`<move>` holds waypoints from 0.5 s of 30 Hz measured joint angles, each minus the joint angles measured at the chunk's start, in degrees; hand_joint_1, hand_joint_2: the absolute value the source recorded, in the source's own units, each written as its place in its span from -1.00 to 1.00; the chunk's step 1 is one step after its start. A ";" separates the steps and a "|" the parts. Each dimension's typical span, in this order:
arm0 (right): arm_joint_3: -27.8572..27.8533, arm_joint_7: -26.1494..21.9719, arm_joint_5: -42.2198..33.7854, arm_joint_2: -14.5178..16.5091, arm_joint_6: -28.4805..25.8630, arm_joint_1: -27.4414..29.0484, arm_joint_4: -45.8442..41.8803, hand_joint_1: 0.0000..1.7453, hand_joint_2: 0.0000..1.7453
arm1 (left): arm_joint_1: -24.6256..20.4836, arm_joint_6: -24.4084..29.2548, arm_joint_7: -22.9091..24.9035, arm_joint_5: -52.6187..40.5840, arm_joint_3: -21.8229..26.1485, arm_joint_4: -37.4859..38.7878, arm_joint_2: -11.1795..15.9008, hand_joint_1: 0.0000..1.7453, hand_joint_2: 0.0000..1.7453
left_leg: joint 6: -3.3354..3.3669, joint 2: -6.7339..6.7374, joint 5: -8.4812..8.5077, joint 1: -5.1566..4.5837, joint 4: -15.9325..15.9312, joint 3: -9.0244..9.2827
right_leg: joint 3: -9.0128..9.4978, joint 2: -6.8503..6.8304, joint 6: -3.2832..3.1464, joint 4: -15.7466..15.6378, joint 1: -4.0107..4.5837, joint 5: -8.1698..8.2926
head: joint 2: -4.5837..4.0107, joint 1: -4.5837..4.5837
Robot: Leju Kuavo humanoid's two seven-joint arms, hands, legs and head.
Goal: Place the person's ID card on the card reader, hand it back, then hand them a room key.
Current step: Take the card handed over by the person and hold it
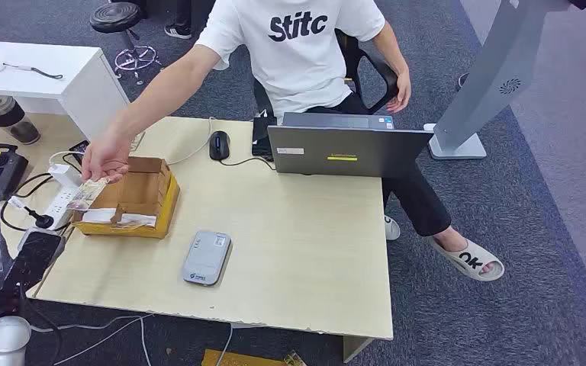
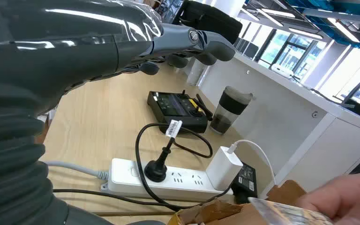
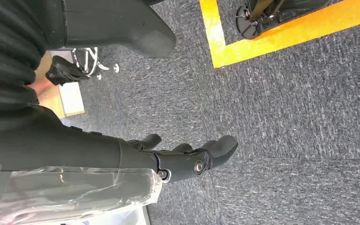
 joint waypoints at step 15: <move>0.04 0.17 0.11 -0.04 0.00 -0.02 0.22 -1.00 1.00 | -0.18 0.39 0.45 -0.85 -0.61 0.14 0.45 -1.00 1.00 | 0.00 0.00 0.00 0.00 0.00 0.00 | -0.01 0.00 0.00 0.00 0.00 0.00 | 0.00 -0.01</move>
